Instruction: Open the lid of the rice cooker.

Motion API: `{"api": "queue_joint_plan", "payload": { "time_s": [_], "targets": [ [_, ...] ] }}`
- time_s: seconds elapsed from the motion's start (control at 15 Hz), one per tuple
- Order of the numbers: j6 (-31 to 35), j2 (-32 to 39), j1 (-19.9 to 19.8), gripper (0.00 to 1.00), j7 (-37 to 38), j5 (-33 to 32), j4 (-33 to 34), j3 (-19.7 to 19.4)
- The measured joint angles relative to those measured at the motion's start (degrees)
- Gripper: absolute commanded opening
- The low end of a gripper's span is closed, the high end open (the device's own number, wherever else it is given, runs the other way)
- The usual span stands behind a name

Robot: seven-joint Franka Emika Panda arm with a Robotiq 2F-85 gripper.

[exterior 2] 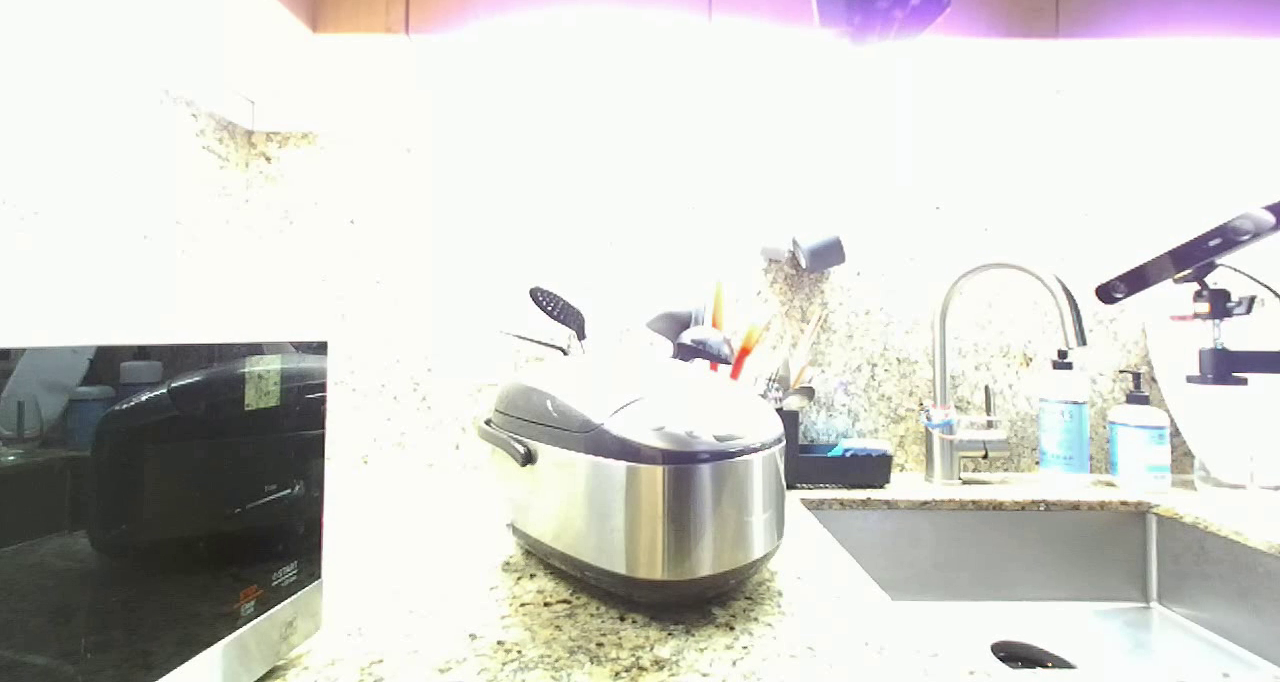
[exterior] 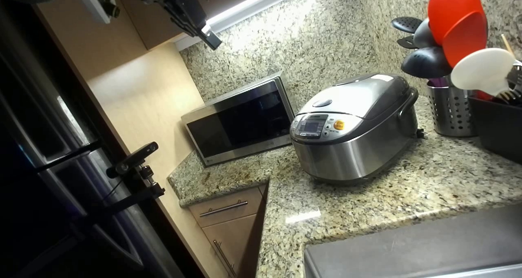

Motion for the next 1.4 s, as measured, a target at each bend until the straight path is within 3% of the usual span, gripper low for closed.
{"api": "queue_joint_plan", "payload": {
  "time_s": [0.73, 1.4],
  "targets": [
    [-0.5, 16.1, 1.0, 0.00, 2.1, -2.0, 12.6, -3.5],
    [-0.8, 25.7, 2.3, 0.00, 2.1, -2.0, 20.2, -7.1]
  ]
}}
